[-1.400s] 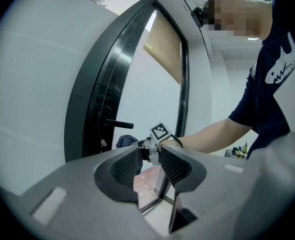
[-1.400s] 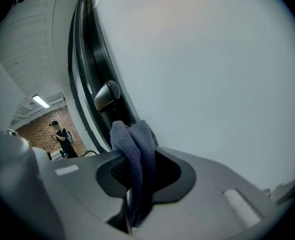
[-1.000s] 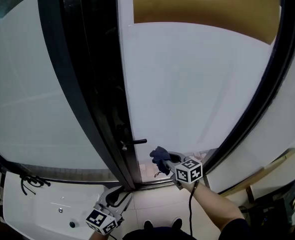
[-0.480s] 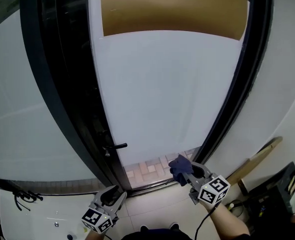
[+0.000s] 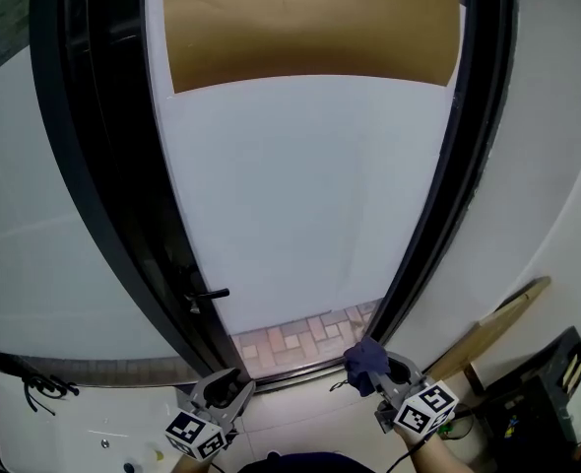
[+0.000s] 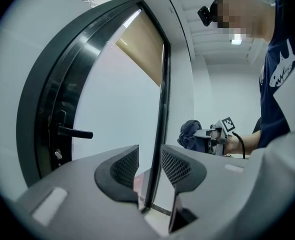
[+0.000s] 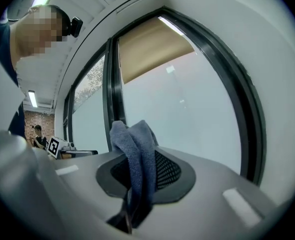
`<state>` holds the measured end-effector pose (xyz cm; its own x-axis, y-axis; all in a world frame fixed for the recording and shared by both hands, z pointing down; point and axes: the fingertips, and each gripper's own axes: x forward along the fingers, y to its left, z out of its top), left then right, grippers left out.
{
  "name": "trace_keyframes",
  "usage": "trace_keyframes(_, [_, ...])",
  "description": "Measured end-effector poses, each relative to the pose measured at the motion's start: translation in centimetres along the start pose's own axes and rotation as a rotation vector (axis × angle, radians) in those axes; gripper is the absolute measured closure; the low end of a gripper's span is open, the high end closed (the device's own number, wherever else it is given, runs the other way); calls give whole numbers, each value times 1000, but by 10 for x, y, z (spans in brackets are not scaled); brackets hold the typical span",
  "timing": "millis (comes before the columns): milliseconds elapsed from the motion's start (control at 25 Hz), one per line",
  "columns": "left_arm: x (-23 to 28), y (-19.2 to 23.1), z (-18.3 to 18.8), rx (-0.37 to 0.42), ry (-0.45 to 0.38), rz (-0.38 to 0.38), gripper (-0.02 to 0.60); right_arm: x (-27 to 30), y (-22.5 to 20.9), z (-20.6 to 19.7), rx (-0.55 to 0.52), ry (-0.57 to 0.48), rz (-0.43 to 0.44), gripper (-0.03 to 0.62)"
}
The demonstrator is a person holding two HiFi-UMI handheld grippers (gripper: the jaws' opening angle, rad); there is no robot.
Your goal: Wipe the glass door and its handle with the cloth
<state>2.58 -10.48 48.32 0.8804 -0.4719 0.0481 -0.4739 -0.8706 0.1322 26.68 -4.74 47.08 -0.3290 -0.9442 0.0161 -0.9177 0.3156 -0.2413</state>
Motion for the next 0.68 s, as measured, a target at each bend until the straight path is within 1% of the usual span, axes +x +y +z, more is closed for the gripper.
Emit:
trace_keyframes(160, [1,-8,-2,8,9,31,446,-13,-5,-2,-25,24,23,534])
trace_keyframes(400, [-3,-16,-9,12,16,65,446,-19,-14,3,2,4,45,534])
trace_keyframes(680, [-10,-19,9,51,-3,115,443,-17,-8,6,-3,-3,83,534])
